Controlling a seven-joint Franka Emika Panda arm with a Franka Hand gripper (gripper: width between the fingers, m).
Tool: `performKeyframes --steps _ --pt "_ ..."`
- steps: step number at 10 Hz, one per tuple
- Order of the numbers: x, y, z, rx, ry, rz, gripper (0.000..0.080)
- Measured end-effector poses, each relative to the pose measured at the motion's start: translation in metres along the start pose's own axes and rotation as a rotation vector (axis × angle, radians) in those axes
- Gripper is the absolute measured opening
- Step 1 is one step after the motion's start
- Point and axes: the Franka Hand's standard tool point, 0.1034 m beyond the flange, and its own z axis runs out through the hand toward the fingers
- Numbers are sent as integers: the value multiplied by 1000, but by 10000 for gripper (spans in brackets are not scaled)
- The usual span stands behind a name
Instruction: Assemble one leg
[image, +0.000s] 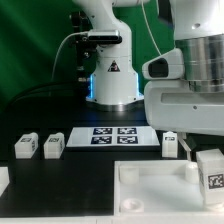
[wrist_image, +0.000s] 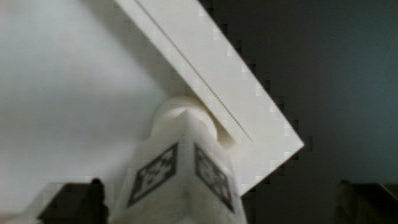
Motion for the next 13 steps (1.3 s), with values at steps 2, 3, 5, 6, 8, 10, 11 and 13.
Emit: performKeyframes --steps 2,3,5,6,8,10,11,13 --pt "4 4 2 -23 7 -263 648" --pt "4 1 2 -31 12 -313 648" --pt "3 1 2 -40 16 -283 563" --pt "3 1 2 -37 16 -242 427" --pt "4 2 2 -36 20 -34 302" --pt "4 4 2 -38 18 198 301" --pt "1 3 2 -45 13 392 300" --pt "-4 -1 6 -7 12 784 299"
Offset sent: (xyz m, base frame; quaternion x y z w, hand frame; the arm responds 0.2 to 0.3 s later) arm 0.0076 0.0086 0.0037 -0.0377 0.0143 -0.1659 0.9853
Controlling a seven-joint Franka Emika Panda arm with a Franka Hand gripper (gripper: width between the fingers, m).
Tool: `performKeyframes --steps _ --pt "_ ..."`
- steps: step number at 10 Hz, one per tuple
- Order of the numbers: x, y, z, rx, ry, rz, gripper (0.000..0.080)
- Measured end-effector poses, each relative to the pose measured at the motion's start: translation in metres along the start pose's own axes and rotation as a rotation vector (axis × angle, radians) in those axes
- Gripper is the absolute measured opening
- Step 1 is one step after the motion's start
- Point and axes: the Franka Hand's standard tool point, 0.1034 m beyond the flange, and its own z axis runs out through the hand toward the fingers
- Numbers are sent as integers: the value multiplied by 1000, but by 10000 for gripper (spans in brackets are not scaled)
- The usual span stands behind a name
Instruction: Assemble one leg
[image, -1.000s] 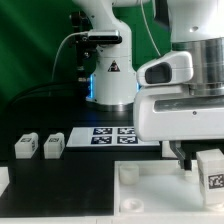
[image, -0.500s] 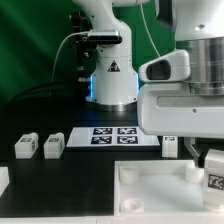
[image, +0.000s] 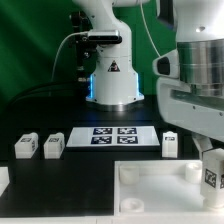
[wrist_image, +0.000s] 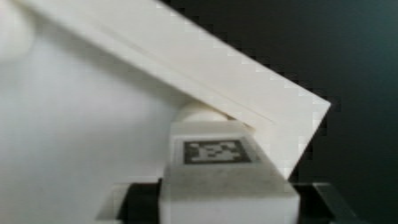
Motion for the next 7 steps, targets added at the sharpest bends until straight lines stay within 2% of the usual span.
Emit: performKeyframes --steps 1,2,5,6,7 --pt "0 0 0 19 -3 103 299" --pt "-1 0 1 24 -16 226 299" --pt "-1 0 1 24 -20 215 297" --pt "0 1 2 19 -17 134 370" --pt "1 4 2 -3 -24 7 554"
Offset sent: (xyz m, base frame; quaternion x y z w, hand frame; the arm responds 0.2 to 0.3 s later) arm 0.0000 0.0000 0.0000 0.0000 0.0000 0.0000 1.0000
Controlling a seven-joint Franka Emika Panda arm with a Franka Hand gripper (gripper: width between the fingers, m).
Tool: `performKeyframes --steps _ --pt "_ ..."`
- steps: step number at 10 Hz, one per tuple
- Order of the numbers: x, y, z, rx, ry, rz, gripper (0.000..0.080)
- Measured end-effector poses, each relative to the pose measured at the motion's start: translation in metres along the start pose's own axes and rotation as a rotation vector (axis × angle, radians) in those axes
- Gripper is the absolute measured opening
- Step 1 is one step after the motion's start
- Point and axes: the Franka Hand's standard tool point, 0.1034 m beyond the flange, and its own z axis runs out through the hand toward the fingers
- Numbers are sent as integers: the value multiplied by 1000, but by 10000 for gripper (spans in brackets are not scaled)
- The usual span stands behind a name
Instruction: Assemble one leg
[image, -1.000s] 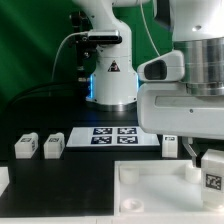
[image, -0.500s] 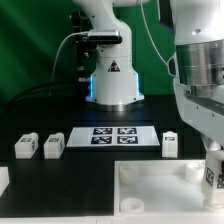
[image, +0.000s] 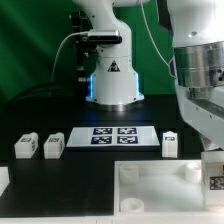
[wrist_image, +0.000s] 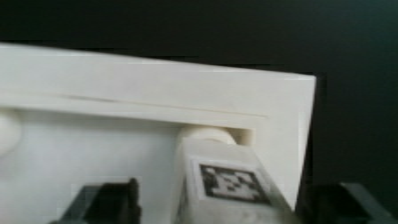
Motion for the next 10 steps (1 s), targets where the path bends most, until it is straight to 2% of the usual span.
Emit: performKeyframes --steps 1,2,6,7,8,9,10 --pt "0 0 0 0 0 -109 554" --pt "-1 0 0 -4 6 -266 633" --pt "4 1 0 -8 9 -745 649" --pt "10 -2 -3 -33 40 -1026 649" --pt "7 -5 -4 -48 59 -1124 649" --pt "8 -4 -4 -46 57 -1101 602" --pt "8 -4 -4 -46 58 -1075 602"
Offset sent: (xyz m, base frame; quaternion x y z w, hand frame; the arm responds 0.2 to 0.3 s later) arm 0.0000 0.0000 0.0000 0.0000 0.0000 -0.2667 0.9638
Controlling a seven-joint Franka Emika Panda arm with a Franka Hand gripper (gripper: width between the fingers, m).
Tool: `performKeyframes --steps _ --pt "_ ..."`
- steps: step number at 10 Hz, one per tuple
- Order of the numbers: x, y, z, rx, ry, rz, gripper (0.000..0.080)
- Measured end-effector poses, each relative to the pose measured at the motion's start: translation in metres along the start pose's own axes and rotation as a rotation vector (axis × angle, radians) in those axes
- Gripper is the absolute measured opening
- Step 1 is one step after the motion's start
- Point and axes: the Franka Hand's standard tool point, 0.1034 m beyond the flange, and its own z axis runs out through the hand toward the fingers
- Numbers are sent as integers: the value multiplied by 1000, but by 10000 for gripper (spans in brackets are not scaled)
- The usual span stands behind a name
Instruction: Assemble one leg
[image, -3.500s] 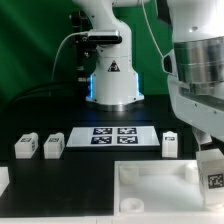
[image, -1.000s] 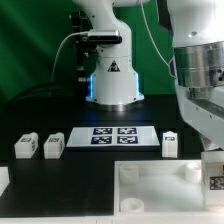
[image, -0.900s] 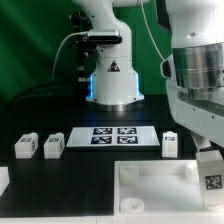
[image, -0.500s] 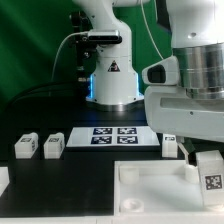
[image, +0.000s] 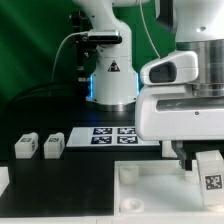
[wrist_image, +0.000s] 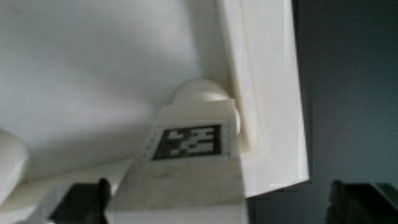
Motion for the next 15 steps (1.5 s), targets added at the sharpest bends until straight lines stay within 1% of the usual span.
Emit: performKeyframes --steps 1,2,3,4,6,7,8,9,10,11,13,14,15 --pt "0 0 0 0 0 4 427" --pt "-1 -1 0 5 -2 154 427" --pt "0 1 0 3 -3 247 292" --pt "0 1 0 3 -3 300 292" --pt "0 1 1 4 -15 581 292" --pt "0 2 2 14 -24 822 292" --pt "-2 2 3 37 -38 1087 292" --pt "-2 1 3 69 -57 1280 292" --pt "-2 1 3 78 -72 1338 292" --pt "-2 0 3 79 -77 1464 292" --pt "-2 0 4 78 -75 1448 292" --pt "-2 0 4 79 -74 1412 459" --pt "-3 -1 4 78 -71 1375 459"
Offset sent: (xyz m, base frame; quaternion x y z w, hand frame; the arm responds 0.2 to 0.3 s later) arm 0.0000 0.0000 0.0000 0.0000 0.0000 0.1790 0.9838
